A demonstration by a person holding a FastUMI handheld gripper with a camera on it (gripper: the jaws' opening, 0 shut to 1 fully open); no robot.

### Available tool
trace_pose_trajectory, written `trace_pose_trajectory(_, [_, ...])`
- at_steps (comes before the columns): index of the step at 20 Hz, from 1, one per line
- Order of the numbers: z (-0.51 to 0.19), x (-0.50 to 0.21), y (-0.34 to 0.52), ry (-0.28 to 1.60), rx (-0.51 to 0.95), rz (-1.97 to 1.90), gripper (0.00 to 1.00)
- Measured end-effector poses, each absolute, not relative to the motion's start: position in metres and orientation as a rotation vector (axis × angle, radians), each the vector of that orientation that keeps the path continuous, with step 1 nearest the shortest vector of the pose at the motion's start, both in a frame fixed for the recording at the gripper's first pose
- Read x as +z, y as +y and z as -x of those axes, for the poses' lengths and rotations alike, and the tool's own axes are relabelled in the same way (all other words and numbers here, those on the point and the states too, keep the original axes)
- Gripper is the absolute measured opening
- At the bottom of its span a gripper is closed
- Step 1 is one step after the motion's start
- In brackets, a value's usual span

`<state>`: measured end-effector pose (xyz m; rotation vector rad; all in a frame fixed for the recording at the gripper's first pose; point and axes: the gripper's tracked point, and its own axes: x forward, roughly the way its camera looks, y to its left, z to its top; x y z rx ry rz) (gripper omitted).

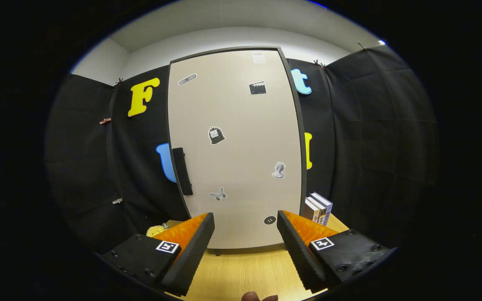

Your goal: Open the shoe cabinet door, grab the shoes and put them into the shoe cabinet, then close the shoe cabinet door.

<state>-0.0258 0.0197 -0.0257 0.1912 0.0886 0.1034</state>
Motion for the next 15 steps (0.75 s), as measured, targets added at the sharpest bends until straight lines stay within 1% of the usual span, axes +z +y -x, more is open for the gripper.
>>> trace_pose_trajectory(3, [0.026, -0.026, 0.017, 0.089, 0.101, -0.189, 0.98])
trace_pose_trajectory(4, [0.015, -0.021, 0.012, 0.090, 0.102, -0.190, 0.98])
trace_pose_trajectory(15, [0.016, -0.021, 0.010, 0.089, 0.106, -0.196, 0.98])
